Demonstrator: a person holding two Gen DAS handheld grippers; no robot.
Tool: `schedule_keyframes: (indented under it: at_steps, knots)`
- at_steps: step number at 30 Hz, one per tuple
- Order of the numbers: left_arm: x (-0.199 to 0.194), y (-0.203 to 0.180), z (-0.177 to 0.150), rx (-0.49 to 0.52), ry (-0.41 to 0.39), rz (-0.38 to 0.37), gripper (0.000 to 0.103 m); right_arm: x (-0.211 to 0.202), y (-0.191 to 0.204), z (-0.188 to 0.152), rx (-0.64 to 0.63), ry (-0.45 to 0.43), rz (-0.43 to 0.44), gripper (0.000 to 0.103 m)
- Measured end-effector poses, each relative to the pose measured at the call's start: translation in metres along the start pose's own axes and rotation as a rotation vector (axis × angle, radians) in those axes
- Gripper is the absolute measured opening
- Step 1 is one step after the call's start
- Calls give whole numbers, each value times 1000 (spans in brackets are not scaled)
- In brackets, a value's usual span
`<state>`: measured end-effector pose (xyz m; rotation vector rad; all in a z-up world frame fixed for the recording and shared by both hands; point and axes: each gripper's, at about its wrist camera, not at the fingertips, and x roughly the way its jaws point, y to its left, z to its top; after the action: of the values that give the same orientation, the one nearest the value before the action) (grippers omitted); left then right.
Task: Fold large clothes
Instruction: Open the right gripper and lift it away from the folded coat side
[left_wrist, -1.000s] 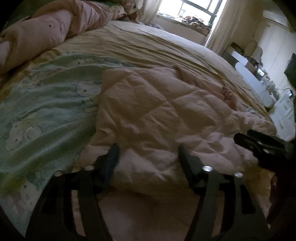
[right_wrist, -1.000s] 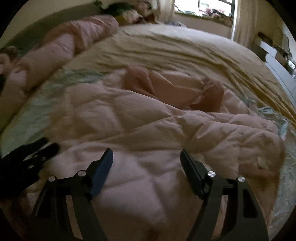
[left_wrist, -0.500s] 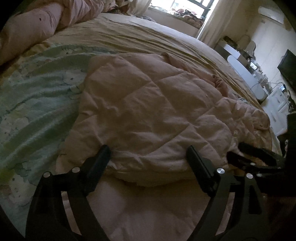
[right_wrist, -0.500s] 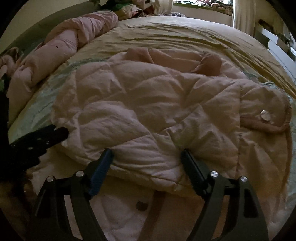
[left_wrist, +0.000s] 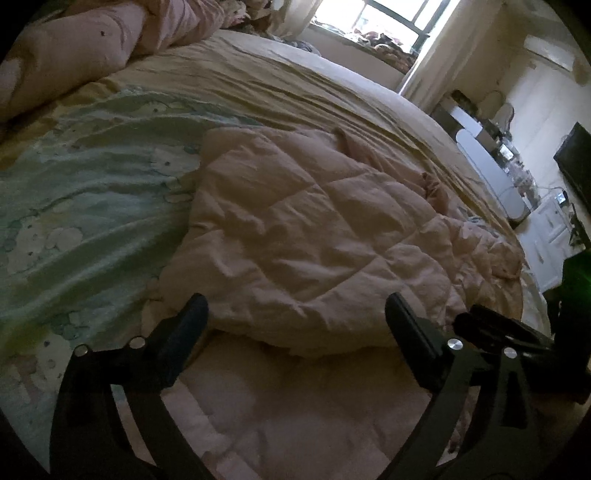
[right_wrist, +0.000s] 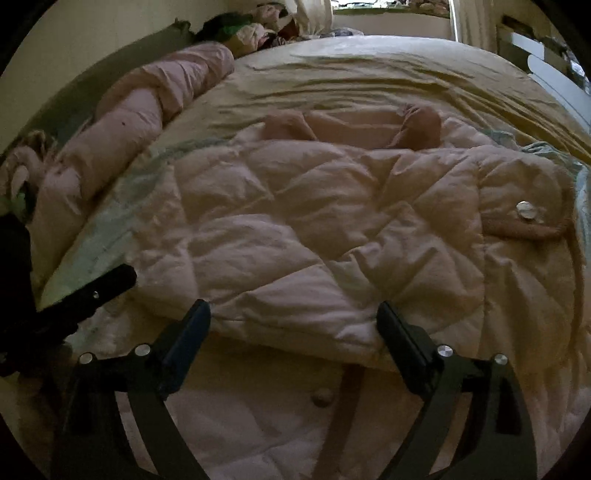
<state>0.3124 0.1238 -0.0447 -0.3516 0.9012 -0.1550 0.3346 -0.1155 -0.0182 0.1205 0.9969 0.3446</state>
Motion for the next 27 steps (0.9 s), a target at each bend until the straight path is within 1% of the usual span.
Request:
schedule_keyframes:
  at_steps: [3,5,9,15,17,24,27]
  knots:
    - [-11,-1,-1,-13,-20,-4,93,-16,1,2,22,-47,12,92]
    - [-17,0,-1,-14,-32,0,93,-24,1,2,31,-63,14,98]
    - [-32,-2,1,-9,-55,24,94,-37,-3,2,52,-93,6,98]
    - [-52,-5,2,1,-86,33,94,-54,-4,-1,62,-127,7,98]
    - [-59,-6,3,3,-98,31,94,-63,-2,-2,62,-153,1,98]
    - [-99,-7,2,-11,-194,10,94,-92,1,-2,65,-222,25,98]
    - [-116,-7,-1,-9,-228,20,94,-104,4,-3,63,-250,40,98]
